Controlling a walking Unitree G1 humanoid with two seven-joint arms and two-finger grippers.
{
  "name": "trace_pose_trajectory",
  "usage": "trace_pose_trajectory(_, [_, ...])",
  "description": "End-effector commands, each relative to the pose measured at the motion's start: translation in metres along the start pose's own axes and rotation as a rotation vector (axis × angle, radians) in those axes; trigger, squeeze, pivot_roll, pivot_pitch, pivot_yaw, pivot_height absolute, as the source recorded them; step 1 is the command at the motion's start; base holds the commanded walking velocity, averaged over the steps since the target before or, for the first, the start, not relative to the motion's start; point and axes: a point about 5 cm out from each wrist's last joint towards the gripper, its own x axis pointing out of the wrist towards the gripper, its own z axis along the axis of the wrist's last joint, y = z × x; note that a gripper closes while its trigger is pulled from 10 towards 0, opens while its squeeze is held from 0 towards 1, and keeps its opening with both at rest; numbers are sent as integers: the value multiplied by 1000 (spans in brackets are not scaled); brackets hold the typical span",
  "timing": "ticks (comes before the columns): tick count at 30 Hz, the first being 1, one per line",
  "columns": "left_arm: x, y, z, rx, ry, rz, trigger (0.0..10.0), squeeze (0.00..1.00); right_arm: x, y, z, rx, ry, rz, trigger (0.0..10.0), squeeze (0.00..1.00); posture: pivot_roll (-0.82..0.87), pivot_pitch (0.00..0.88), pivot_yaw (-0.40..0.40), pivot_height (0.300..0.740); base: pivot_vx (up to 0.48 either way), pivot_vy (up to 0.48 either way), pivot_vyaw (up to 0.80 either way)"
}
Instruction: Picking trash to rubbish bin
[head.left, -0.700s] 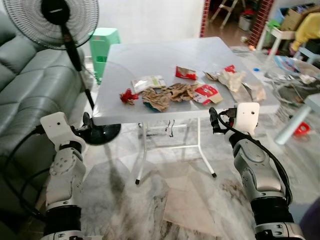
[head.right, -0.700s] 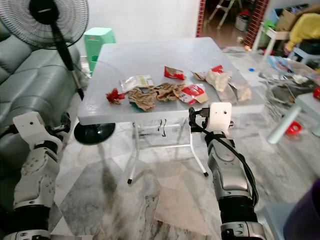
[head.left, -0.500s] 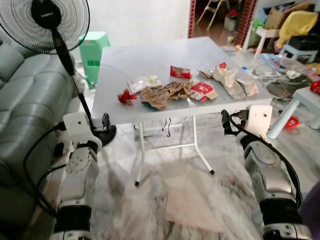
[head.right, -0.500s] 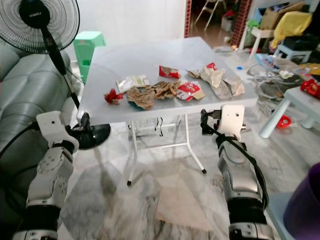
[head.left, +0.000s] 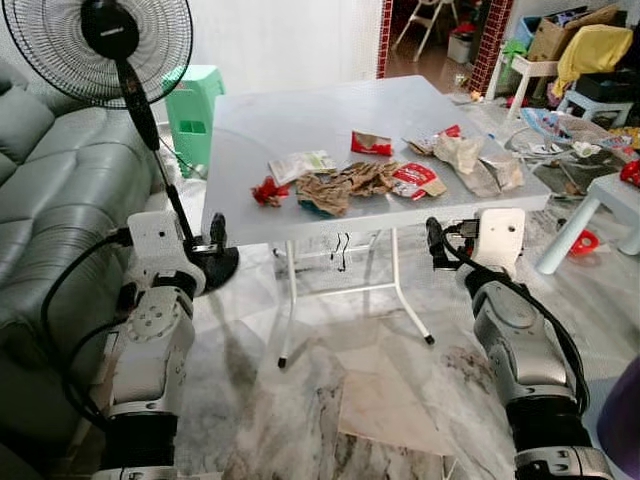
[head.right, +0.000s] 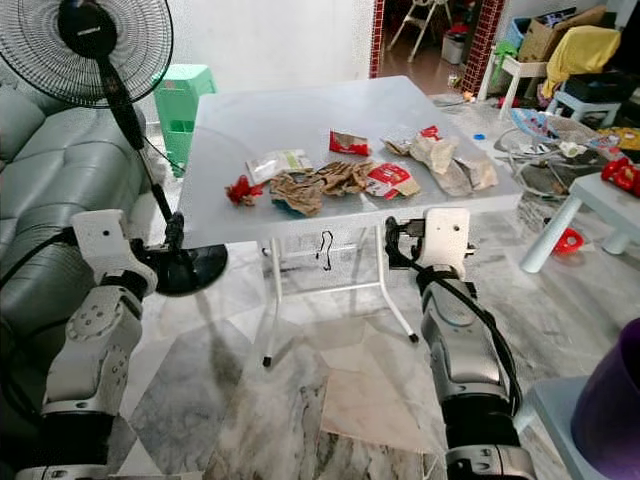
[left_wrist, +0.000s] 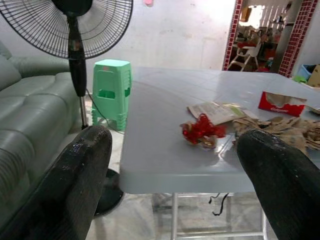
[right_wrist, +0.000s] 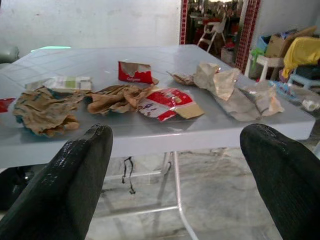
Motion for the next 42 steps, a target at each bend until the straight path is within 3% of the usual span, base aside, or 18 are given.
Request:
trace_pose_trajectory(1, [-1,-2,7,6,-29,-2,10000,0,1,5,10,-28,-56,24,10000,0,45,9,27,740,326,0,0])
trace_pose_trajectory(4, [-5,-3,10,18,-71,22,10000,0,0,9,17,-33,-95,38,10000,0,46,7,26,740,110,0,0])
trace_pose_trajectory(6, [-15,-5,20,88,-166,17,10000,0,-3,14,24,-44,-133,63,10000,0,51,3,21,740,0,0,0])
trace_pose_trajectory(8, [-20,-6,21,107,-183,19,10000,0,-4,16,25,-35,-138,71,10000,0,55,2,20,740,0,0,0])
trace_pose_trajectory(14, [-60,1,-9,186,-70,3,10000,0,-22,17,2,9,-66,82,10000,0,80,0,16,740,0,0,0])
trace_pose_trajectory(23, [-97,10,-20,252,-3,-11,10000,0,-43,17,-7,1,-44,96,10000,0,93,0,24,740,0,0,0])
trace_pose_trajectory(30, [-111,-2,-25,203,32,-37,10000,0,-57,12,-11,-24,11,135,10000,0,76,39,8,740,0,0,0])
trace_pose_trajectory(32, [-120,-4,-30,164,64,-21,10000,0,-66,12,-17,-27,37,146,10000,0,66,27,1,740,0,0,0])
trace_pose_trajectory(42, [-111,-8,-26,135,37,0,10000,0,-72,21,-17,-36,58,183,10000,0,58,1,-7,740,0,0,0])
